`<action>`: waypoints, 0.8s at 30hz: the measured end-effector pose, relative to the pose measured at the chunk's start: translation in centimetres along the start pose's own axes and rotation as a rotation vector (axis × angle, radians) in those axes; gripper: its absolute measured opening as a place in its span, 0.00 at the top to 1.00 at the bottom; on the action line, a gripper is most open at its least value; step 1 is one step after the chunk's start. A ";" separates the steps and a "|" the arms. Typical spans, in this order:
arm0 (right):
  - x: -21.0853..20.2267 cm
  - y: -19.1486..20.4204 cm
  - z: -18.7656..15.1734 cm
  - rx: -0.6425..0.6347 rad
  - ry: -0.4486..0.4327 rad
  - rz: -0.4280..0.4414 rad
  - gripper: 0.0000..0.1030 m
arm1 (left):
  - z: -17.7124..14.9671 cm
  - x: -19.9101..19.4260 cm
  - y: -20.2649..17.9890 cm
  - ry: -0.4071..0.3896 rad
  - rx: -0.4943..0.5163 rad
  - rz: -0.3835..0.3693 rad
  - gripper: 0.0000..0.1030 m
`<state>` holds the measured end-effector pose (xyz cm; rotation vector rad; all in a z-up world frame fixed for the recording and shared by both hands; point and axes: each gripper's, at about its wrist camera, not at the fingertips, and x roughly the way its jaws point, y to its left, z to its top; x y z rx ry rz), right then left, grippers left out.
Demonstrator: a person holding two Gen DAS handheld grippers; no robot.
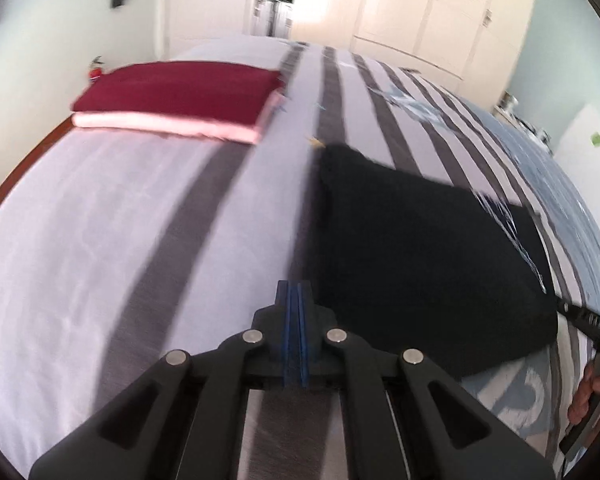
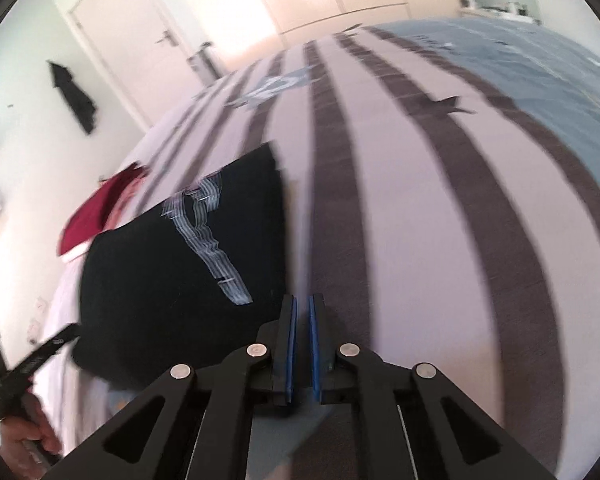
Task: Fold clothes
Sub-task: 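Grasp the folded shirt edge with both tools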
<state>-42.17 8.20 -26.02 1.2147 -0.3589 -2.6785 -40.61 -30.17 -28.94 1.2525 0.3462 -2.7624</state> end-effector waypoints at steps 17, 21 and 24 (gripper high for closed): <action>8.2 3.2 6.4 -0.112 -0.009 -0.071 0.92 | 6.9 9.0 -5.9 0.054 0.184 -0.079 0.98; 10.1 0.2 5.5 -0.054 0.030 -0.042 0.92 | 6.5 9.3 -6.1 0.061 0.213 -0.072 0.98; 9.5 0.3 6.0 -0.063 0.008 -0.052 0.89 | 7.3 8.2 -5.4 0.021 0.180 -0.080 0.98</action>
